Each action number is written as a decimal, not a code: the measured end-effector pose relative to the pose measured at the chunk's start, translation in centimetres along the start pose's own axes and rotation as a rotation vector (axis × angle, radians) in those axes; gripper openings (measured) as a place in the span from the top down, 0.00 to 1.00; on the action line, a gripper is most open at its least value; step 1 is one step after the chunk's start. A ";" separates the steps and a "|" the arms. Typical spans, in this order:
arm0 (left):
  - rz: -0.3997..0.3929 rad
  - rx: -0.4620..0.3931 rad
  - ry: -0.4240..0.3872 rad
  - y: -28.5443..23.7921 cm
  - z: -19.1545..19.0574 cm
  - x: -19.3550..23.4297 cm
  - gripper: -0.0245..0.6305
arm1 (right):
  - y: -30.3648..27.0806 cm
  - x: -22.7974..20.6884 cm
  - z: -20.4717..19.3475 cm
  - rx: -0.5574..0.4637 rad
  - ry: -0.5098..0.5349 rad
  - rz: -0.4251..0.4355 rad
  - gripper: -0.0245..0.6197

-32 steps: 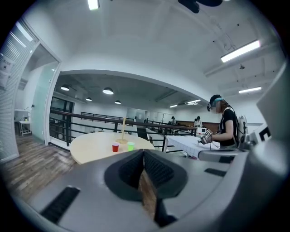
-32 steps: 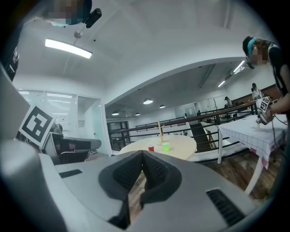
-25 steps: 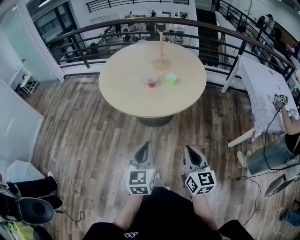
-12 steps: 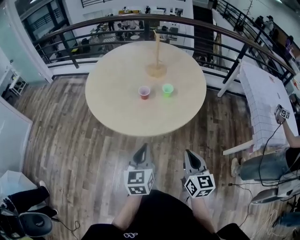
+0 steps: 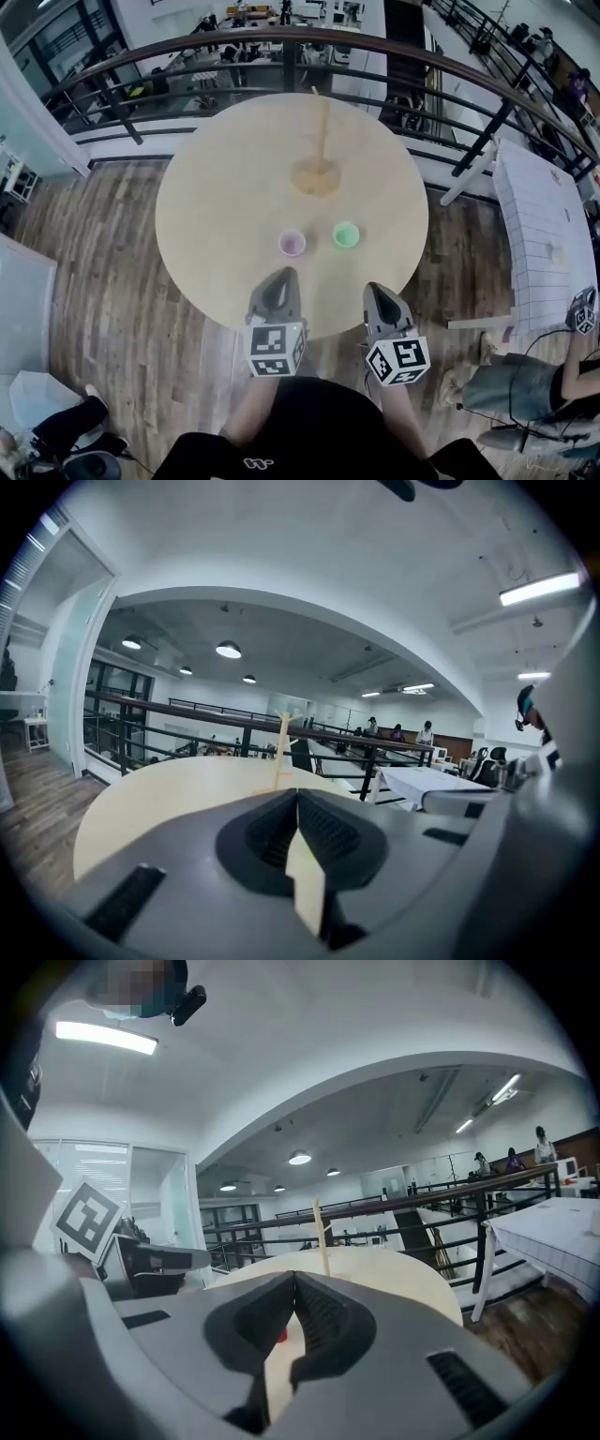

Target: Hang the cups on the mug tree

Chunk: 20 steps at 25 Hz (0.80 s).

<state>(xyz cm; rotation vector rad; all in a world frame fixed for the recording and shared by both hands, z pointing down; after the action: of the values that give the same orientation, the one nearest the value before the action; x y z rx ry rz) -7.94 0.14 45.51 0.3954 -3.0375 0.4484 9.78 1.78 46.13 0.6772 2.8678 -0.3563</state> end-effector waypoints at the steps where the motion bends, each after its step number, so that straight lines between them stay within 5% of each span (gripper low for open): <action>1: 0.003 -0.002 -0.001 -0.8 0.5 0.6 0.94 | -0.9 -0.1 0.4 -0.002 0.002 0.003 0.95; 9: 0.003 0.051 0.022 -5.0 0.6 1.6 0.94 | -5.2 -2.9 1.7 0.001 -0.021 0.011 0.95; 20: 0.031 0.004 0.000 -8.4 3.9 2.6 0.94 | -9.9 -4.1 5.0 -0.057 0.017 0.093 0.95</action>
<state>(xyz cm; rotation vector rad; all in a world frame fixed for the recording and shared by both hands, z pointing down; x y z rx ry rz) -8.34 -9.45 44.31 0.3482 -3.0470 0.4558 9.39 -9.81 44.17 0.8041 2.8383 -0.2553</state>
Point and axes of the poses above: the fingertips, and each gripper's own axes: y backward along the fingers, x to its left, z out of its top, the point moved 2 cm from there along y, backward along the fingers, and after that the axes turned 3 degrees about -y, right-handed, at the moved point
